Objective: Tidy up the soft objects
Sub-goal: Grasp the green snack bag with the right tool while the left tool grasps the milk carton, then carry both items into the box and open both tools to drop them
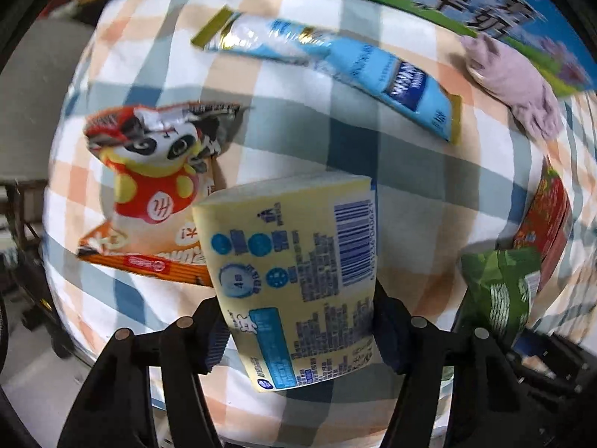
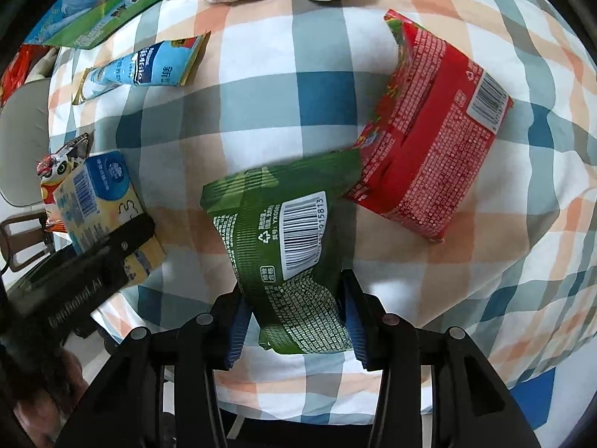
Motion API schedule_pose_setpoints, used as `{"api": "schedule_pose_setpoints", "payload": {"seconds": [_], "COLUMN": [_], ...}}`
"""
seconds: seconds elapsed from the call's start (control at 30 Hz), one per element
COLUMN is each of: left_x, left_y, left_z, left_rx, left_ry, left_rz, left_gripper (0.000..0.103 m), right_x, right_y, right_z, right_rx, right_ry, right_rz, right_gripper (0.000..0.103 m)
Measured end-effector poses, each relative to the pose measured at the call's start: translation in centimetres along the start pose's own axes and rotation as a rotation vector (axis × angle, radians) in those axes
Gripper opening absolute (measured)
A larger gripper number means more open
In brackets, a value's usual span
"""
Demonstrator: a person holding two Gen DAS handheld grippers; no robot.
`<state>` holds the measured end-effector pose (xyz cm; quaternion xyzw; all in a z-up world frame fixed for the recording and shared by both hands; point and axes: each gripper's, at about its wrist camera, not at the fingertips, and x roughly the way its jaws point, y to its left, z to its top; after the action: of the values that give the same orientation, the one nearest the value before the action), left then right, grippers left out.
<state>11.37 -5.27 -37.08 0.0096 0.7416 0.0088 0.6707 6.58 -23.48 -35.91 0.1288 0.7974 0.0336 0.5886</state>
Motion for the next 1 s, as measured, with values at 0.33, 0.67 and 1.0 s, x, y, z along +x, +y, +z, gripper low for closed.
{"api": "schedule_pose_setpoints", "payload": {"seconds": [0.33, 0.67, 1.0], "left_x": [-9.8, -21.8, -24.1], "left_y": [-2.3, -5.4, -5.8], "left_z": [-4.4, -1.4, 10.7], "left_rx": [0.062, 0.107, 0.162], "left_ry": [-0.181, -0.367, -0.397], "left_rz": [-0.018, -0.091, -0.102], "left_gripper": [0.062, 0.062, 0.062], "right_x": [-5.1, -17.3, -23.4], "right_y": [0.3, 0.4, 0.7], "right_z": [-2.5, -2.2, 7.9], "right_rx": [-0.051, -0.094, -0.021], "right_ry": [-0.101, -0.322, -0.406], "right_rz": [0.114, 0.206, 0.174], "right_gripper": [0.038, 0.037, 0.037]}}
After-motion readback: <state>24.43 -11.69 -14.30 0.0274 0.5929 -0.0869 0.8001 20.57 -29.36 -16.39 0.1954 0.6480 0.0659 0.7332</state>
